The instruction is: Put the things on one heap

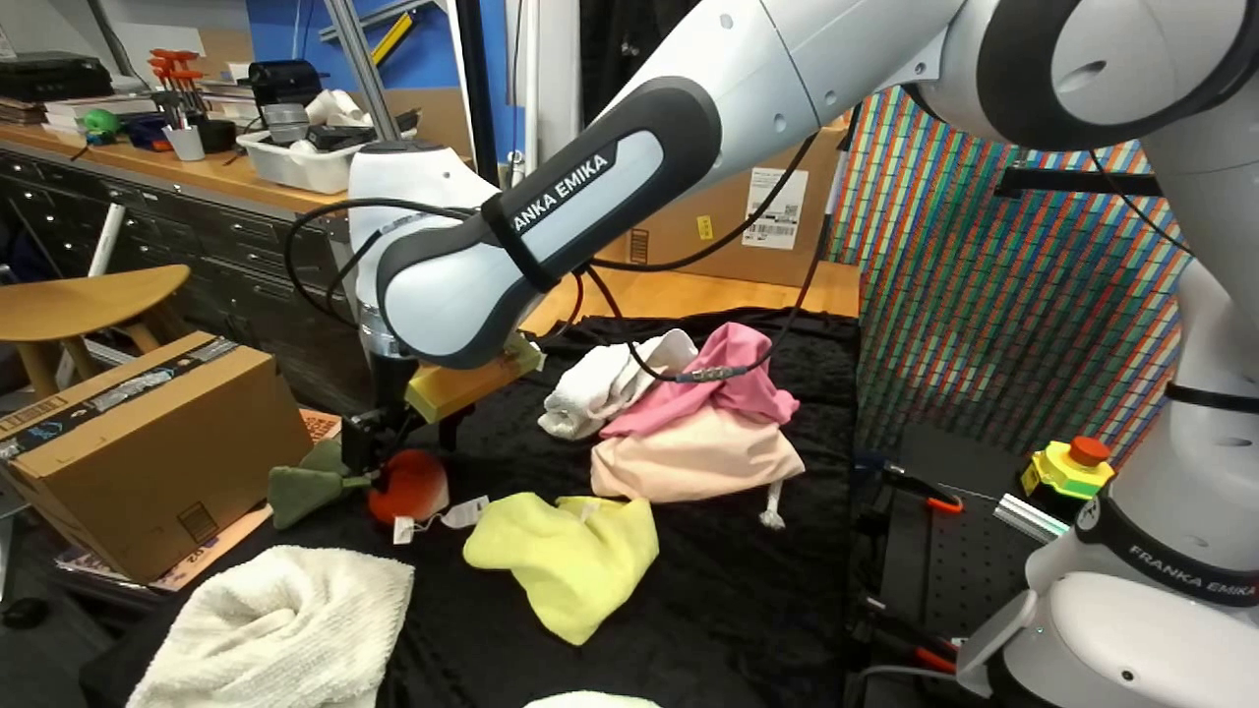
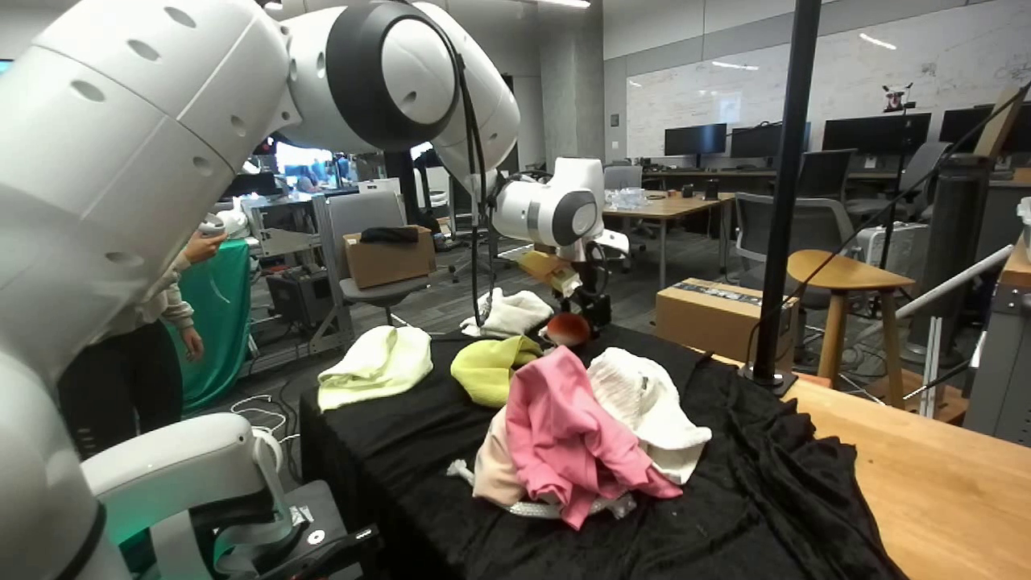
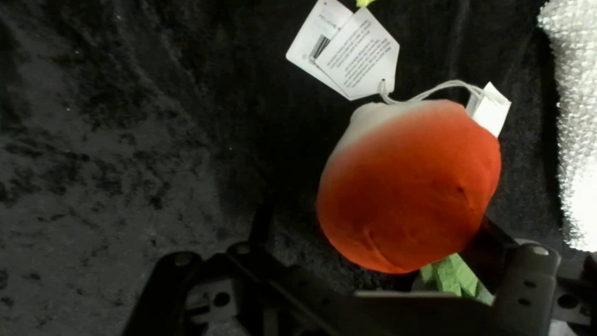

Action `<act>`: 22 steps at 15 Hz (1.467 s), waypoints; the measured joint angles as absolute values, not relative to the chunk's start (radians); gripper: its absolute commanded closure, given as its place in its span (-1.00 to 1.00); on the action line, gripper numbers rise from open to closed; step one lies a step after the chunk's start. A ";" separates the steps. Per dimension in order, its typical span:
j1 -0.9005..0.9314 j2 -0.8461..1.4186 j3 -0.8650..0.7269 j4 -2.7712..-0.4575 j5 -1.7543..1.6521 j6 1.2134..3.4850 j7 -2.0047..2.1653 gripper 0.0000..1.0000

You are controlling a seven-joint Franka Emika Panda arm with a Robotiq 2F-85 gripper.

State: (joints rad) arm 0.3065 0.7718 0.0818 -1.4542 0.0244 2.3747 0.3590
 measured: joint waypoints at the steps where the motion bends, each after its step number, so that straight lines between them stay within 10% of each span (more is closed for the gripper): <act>1: 0.305 0.774 0.082 -1.451 0.025 2.375 0.358 -0.12; 7: 0.296 0.781 0.085 -1.436 0.030 2.366 0.353 0.76; 22: 0.235 0.723 0.106 -1.400 0.045 2.127 0.200 0.80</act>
